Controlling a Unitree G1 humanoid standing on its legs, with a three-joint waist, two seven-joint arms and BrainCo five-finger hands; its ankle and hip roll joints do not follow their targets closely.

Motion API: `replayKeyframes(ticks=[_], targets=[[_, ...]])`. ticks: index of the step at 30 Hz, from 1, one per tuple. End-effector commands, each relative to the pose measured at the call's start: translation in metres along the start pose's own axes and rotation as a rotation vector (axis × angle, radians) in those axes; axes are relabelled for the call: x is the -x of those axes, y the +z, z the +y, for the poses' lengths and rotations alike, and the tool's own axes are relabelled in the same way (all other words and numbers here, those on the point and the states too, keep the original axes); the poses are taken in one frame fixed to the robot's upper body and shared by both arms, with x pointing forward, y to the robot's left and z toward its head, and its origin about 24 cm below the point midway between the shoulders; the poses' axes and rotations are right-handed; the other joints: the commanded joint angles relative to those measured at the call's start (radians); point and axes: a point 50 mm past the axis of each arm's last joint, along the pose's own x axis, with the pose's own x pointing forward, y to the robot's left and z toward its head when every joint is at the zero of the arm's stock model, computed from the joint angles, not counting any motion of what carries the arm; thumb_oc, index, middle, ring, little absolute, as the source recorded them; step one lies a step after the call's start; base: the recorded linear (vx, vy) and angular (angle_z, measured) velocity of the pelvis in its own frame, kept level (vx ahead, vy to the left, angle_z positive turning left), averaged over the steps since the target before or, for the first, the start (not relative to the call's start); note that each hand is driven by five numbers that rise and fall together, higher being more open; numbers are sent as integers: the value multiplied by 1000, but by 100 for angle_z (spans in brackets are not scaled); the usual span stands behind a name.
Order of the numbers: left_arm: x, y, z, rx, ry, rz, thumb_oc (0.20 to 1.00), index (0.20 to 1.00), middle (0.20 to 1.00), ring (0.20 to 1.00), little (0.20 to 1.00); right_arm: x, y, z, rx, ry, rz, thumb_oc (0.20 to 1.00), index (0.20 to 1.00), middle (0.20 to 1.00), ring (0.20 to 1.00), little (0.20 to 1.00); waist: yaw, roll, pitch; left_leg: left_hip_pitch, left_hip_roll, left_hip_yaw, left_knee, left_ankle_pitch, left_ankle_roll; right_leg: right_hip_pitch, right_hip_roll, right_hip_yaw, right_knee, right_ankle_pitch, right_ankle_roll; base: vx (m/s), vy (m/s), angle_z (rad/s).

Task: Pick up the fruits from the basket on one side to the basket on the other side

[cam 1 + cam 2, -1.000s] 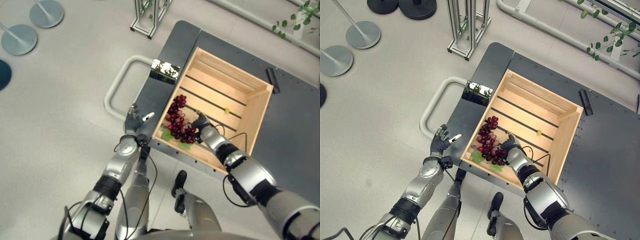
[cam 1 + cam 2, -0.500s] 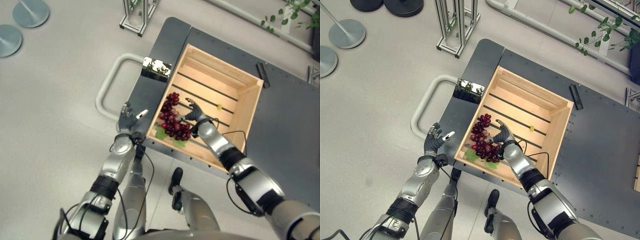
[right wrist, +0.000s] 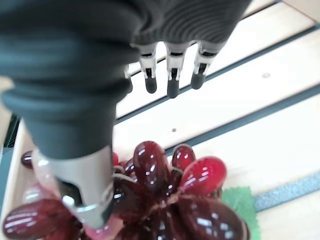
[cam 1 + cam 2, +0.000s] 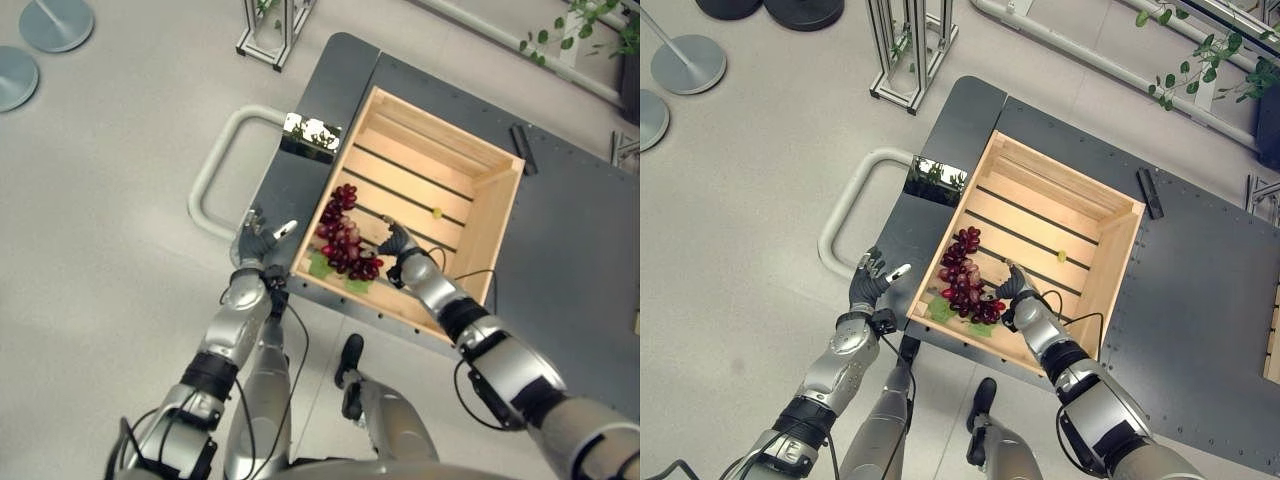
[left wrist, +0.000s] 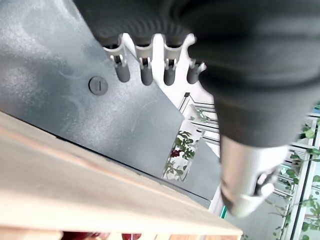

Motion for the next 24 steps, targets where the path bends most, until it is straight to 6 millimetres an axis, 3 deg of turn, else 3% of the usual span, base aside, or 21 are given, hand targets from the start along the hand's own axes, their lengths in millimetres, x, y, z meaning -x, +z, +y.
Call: replayKeyframes(ticks=[1,18,24], targets=[[7,10,-14,29,-62,-65,1000,1000,1000,1000,1000,-4,4,-11,6,-52,3,1000,1000,1000,1000,1000,20,-1,-36,22,14,45,54,-151,9,-80,-115,19,35,54,65,0,0,0],[9,11,-29,37,-114,-72,1000,1000,1000,1000,1000,-3,4,12,-31,-16,58,1000,1000,1000,1000,1000,41,29,-23,12,8,32,56,-147,12,-84,-114,13,36,55,64,0,0,0],[10,8,-34,30,-134,-59,1000,1000,1000,1000,1000,1,0,30,-68,36,97,1000,1000,1000,1000,1000,43,41,-23,9,5,28,58,-149,15,-88,-118,12,42,54,63,0,0,0]])
